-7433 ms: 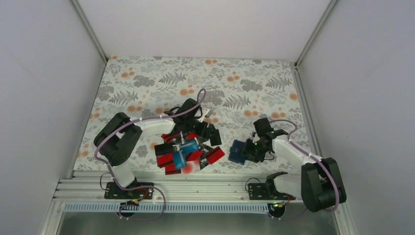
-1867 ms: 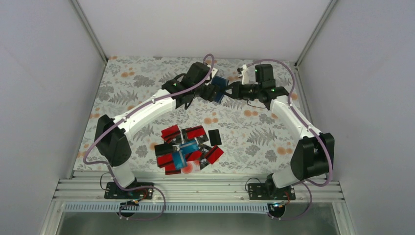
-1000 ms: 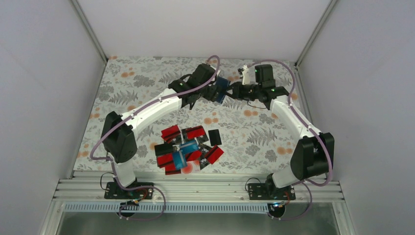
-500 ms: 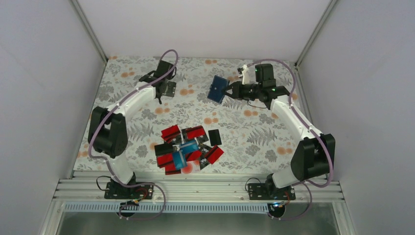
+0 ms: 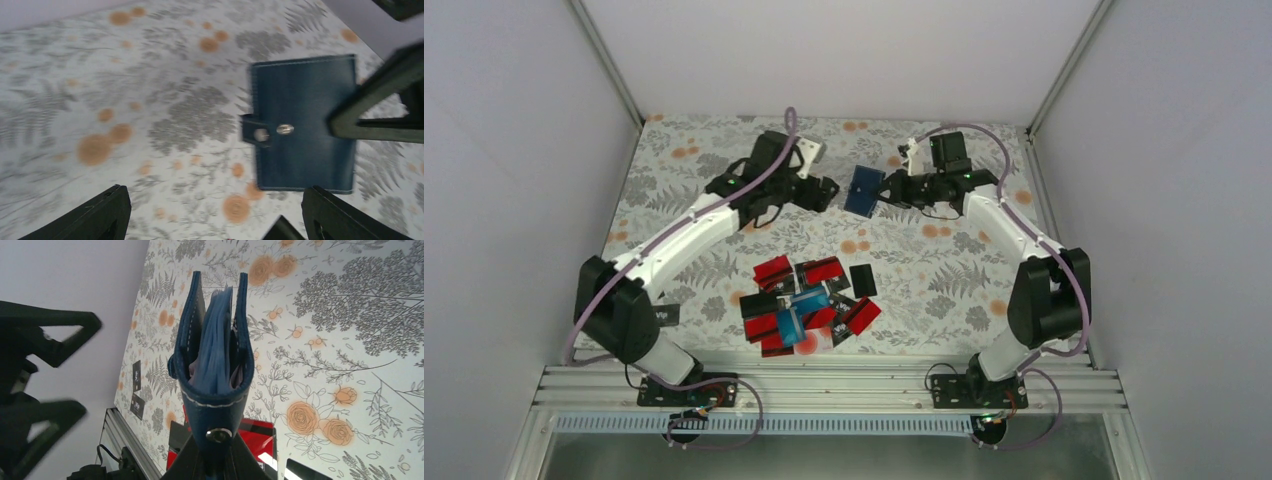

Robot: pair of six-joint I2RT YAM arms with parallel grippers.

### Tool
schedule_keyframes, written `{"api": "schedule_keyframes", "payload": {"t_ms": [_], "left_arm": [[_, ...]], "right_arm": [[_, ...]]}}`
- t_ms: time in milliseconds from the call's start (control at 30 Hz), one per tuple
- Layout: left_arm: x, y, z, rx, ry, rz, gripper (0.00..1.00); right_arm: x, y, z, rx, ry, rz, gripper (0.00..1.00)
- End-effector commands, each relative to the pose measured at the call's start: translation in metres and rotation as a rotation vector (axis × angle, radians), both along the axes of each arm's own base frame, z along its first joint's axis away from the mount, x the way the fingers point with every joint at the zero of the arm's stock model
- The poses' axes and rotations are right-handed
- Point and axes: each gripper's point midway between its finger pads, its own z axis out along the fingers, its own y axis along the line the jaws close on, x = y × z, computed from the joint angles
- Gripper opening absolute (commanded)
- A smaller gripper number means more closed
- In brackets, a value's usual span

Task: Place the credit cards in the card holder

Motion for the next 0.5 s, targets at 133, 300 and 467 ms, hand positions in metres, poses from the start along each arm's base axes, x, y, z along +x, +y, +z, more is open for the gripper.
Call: {"api": "schedule_keyframes", "payload": {"t_ms": [133,300,467], "left_arm": [[-0.003,-0.058,-0.013,-0.049,0.043,-0.143,0.81],[0.005,-0.065,-0.024,-0.029,0.053,-0.125,0.71],[0.013,-0.067,-0.032,-0.012,0.051,-0.108,0.61]], "right_arm": [[-0.006,0.016,0.004,0.010,-0.013,0.044,0.04],[-0.008,0.016,0.004,0.009,-0.014,0.049,0.04],[-0.009,0.017,0.004,0.013,-0.015,0.056,0.04]]}}
